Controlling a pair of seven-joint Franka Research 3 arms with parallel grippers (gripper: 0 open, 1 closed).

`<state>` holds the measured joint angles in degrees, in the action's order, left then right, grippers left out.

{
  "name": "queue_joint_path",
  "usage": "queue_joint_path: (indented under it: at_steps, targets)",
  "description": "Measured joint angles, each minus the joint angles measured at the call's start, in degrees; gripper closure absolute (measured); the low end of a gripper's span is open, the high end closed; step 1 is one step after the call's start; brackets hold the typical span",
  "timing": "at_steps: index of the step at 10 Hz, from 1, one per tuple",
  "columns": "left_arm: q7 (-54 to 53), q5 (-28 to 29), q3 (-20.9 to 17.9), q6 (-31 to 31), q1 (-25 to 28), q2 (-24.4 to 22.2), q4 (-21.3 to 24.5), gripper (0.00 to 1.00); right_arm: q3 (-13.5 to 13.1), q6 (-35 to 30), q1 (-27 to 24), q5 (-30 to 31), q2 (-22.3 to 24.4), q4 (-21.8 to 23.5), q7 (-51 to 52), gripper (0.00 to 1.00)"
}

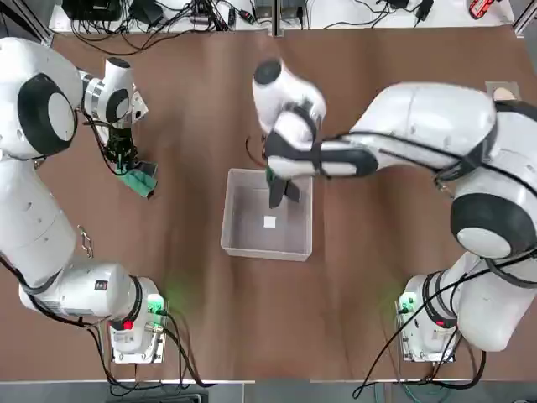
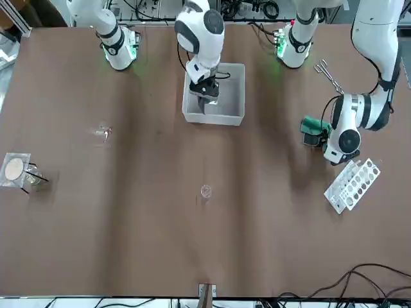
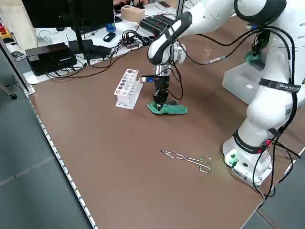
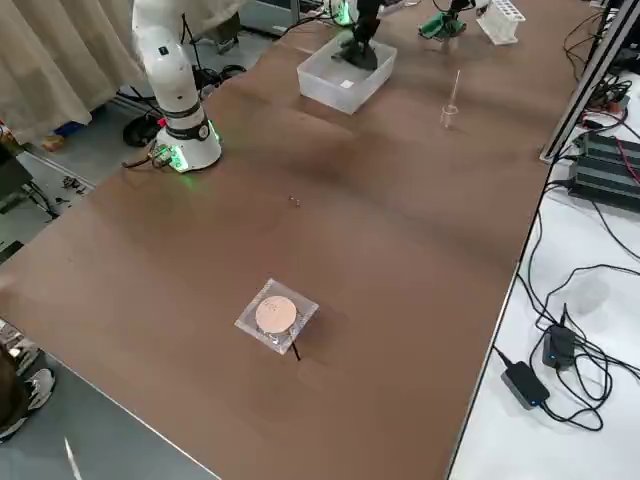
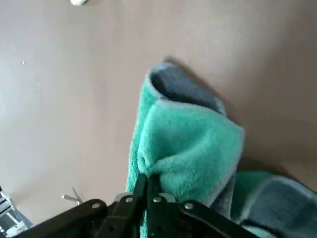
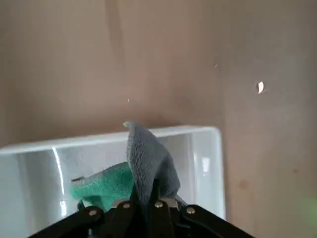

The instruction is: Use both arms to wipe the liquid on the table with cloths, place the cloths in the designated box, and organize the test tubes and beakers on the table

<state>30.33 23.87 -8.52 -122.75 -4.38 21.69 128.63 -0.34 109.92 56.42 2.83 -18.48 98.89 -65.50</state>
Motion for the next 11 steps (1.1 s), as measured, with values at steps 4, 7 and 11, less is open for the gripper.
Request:
queue_joint_path:
  at_steps: [4,7,11]
  targets:
    - [13.6,-3.6,18.5,0.0,-0.8,1.8,-4.2,0.96,-0.5,-7.6,-14.1,0.3,6.1,-2.2,18.6,0.93]
    - [25.8,-5.8,27.6,-0.4,-1.4,10.0,-20.0,0.96,-0.7,-7.4,-28.0,0.4,6.0,-0.7,34.2,0.93]
    - [36.4,-5.9,37.3,0.4,-1.3,13.8,-31.9,0.96,-0.7,11.4,-42.6,0.4,5.1,14.7,52.1,0.93]
